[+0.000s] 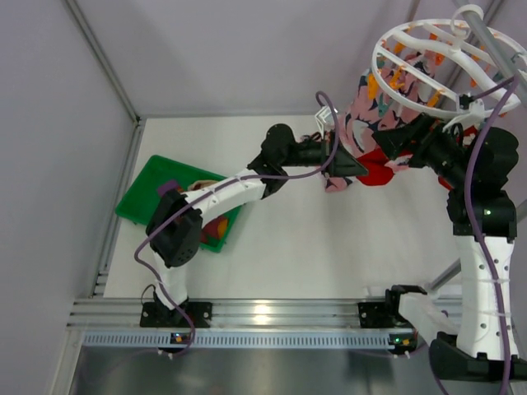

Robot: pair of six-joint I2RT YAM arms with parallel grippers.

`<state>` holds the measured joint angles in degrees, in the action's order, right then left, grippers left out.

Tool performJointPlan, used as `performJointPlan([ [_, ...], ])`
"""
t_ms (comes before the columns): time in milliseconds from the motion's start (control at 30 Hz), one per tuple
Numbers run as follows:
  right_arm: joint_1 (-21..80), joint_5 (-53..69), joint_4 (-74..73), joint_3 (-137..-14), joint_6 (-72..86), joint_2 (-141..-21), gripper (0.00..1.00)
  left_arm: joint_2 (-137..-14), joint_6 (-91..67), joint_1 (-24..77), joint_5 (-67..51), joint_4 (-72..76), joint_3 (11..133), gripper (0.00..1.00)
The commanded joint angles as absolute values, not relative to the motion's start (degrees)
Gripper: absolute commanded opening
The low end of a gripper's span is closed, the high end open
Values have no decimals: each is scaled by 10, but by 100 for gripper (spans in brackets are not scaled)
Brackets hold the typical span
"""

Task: Remove the socks clipped to the hanger

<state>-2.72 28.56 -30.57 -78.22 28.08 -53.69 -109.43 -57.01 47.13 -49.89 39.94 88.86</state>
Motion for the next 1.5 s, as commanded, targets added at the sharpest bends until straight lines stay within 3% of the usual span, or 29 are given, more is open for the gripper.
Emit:
performJointPlan([
  [0,-19,275,-337,-768,262,-513,99,-1057,-603,452,-513,421,879,0],
  [300,-19,262,-366,-790,255,-492,100,-1029,-643,382,-504,421,862,0],
  [600,-19,117,-467,-878,203,-497,100,-1022,-653,365,-519,421,860,0],
  [967,-19,156,-361,-853,238,-528,100,-998,-686,377,-591,421,830,0],
  [1467,-19,166,-217,-788,279,-504,89,-998,-686,445,-695,420,818,0],
])
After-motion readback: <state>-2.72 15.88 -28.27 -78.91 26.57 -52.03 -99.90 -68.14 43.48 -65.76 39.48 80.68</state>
